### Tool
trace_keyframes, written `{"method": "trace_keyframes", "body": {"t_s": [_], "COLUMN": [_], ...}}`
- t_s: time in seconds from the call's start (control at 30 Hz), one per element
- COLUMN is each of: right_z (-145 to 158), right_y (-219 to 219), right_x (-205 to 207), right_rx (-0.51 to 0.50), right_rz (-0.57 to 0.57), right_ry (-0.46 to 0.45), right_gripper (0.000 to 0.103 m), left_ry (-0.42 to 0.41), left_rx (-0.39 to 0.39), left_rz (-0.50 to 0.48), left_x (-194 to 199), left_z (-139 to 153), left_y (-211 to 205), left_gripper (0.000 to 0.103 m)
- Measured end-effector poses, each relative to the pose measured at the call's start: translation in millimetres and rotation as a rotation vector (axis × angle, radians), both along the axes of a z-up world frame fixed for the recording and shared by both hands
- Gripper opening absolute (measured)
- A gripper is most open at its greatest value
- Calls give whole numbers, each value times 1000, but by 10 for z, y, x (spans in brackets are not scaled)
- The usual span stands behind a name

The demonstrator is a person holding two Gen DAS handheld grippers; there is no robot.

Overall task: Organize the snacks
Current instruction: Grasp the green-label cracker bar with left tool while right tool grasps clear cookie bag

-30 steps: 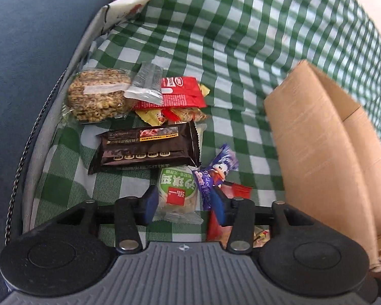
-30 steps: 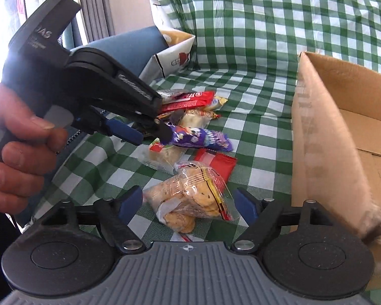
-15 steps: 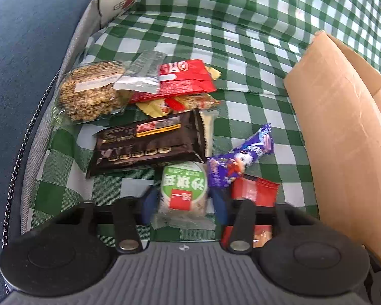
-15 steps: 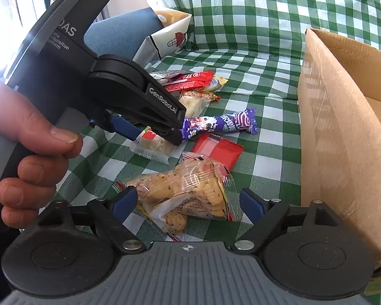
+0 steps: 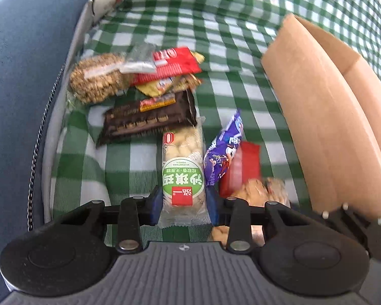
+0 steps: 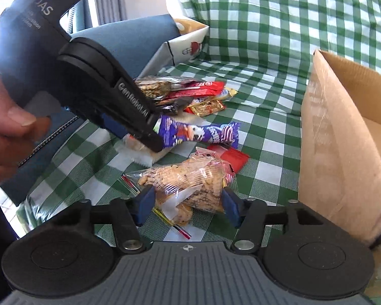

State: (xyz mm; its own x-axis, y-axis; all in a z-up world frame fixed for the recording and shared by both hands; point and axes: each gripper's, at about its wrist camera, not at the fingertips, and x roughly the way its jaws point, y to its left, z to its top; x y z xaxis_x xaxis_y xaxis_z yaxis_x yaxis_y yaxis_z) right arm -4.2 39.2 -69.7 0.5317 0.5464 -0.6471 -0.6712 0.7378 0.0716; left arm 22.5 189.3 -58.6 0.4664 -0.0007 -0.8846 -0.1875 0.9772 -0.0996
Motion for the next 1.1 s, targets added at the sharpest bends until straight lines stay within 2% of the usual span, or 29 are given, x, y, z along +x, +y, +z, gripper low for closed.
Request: {"method": "trace_keyframes", "body": {"t_s": [0.13,0.27,0.4,0.53,0.63,0.8,0.93,1.03,1.1], "right_z": [84,95,63,-13,-63,-161,-177,-156,-134], "right_y": [-57,-71,-31,46,101,174,163,145,129], "right_x": [-66,-64,-42,13,54,116,121,110,103], "right_rx": [-19,-21,-24,-34,-43,-92,-92,-86,-88], "right_rz": [10,13,8,20,31,17,11,16,10], "right_ry": [-4,26,12,28,31,57,60,48,31], "right_gripper": [54,59,77,92,97,97,97,90,86], "left_ry": [44,50,60,92,98,92,88,80,70], "left_rx": [-14,-6,7,35,40,52,62,65,44], "left_rz": [-40,-29,-16,-21,-24,-28,-30,-15,1], "left_x": [-23,19,75,138,171,195,207,214,210], "left_z": [-46,-86,-131,-207,-234,-252,-258,-245,-220], "left_y": [-37,-53,-81,-99,-81,-92,-105,-85,-50], "left_gripper": [40,44,53,54,54,55,54,40,40]}}
